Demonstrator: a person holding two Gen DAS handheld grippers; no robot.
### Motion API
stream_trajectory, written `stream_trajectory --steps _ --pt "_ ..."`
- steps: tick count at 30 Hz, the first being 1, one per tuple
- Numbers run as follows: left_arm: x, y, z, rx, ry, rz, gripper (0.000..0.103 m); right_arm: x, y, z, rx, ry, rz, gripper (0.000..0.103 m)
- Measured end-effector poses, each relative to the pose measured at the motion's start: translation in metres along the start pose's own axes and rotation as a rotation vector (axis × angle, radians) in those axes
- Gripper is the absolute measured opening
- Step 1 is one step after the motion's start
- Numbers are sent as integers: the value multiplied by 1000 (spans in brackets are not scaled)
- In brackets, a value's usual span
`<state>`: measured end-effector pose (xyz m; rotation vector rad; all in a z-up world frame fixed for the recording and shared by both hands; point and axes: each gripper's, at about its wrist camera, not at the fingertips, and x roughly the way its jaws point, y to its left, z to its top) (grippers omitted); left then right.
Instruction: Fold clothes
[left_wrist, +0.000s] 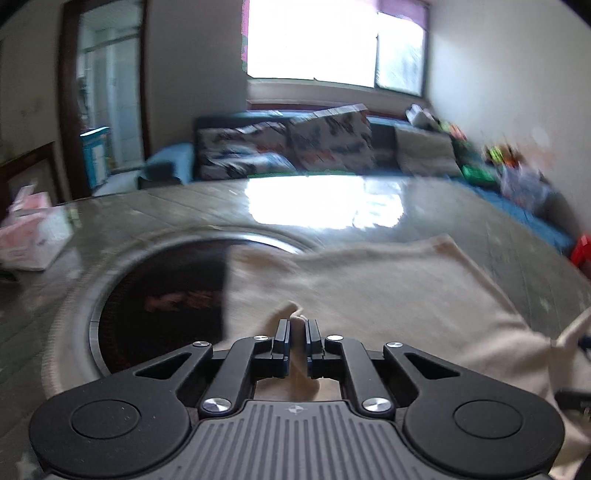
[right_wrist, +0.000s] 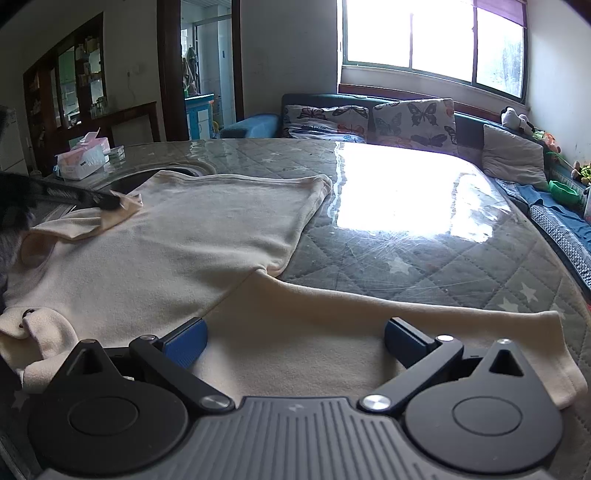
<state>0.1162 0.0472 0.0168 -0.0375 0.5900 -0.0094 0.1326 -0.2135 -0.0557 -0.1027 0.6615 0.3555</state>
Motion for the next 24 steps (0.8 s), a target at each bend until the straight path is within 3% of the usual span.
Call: stream_trajectory --steps 14,24 --pt "-85 115 -14 -244 -147 215 8 1 0 1 -2 1 -3 103" --pt "-95 174 -59 -309 -61 341 8 1 1 1 -4 2 -6 103"
